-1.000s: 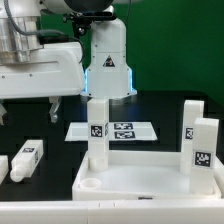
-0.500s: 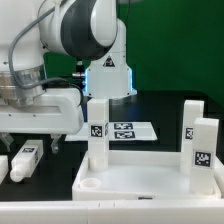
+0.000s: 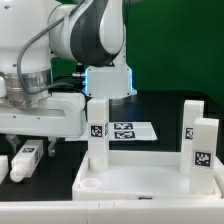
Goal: Assemble desk
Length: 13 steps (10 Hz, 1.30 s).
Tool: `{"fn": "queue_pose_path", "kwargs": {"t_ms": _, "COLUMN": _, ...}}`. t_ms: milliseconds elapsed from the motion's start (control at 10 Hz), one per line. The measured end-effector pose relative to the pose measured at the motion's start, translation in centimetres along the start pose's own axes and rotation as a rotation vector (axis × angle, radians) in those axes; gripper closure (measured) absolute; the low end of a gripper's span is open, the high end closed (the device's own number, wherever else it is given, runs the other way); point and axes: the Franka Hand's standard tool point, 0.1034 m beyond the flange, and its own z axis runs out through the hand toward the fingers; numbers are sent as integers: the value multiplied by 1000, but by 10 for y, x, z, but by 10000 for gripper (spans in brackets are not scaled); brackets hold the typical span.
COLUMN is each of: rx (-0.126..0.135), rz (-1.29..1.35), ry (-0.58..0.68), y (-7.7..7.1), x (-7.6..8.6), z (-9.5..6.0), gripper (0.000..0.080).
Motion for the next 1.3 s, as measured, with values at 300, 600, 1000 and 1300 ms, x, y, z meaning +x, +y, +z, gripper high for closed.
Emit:
{"fn": "queue_pose_path", "kwargs": {"t_ms": 300, "rx": 28, "rz": -49, "ry": 13, "y": -5, "x": 1, "z": -17, "gripper": 515}}
{"fn": "queue_pose_path", "kwargs": {"t_ms": 600, "rx": -4, "rz": -216, "ry": 99, "y": 2, "x": -32, "z": -41, "gripper": 515}}
{"fn": "queue_pose_path", "kwargs": {"t_ms": 1000, "rx": -74, "rz": -441, "ry": 109, "y": 10, "x": -41, "z": -39, "gripper": 515}}
{"fn": "queue_pose_path", "kwargs": {"t_ms": 1300, "rx": -55, "rz": -677, "ry": 62, "y": 1, "x": -57, "z": -30, "gripper": 515}}
